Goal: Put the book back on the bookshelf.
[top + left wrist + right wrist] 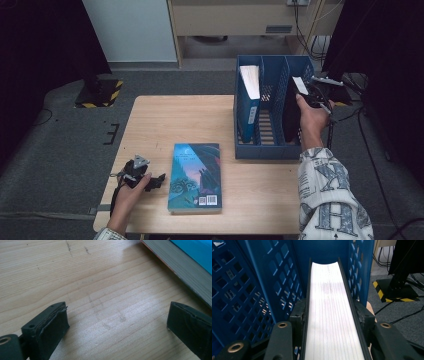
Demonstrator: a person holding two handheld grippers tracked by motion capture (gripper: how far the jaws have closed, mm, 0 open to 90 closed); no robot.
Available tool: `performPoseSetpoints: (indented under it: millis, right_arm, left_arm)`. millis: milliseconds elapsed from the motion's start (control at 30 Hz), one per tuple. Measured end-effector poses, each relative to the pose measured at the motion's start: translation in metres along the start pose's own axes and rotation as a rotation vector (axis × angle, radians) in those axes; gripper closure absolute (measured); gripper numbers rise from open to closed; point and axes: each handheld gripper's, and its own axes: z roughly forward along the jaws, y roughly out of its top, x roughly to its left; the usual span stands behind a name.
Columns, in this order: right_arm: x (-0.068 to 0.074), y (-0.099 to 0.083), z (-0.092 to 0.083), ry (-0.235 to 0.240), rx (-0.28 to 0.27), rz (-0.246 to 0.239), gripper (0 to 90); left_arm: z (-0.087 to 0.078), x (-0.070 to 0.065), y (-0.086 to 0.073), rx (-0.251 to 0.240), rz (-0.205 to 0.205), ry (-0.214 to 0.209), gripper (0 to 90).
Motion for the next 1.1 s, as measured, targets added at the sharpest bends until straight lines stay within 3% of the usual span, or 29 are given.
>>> performPoseSetpoints:
  millis: [233, 667, 1100]
  right_arm:
    - [0.002, -0.002, -0.002, 0.001, 0.003, 0.014, 51.7]
    - [0.011, -0.008, -0.002, 0.047, 0.002, 0.013, 42.8]
    - [0.007, -0.010, -0.021, 0.154, -0.013, 0.066, 34.0]
  left_arm:
    - [0.000, -0.001, 0.000, 0.002, 0.003, 0.003, 2.8]
    - [0.000, 0.000, 0.000, 0.002, 0.001, 0.000, 2.8]
    - [0.000, -0.001, 0.000, 0.002, 0.001, 0.003, 2.8]
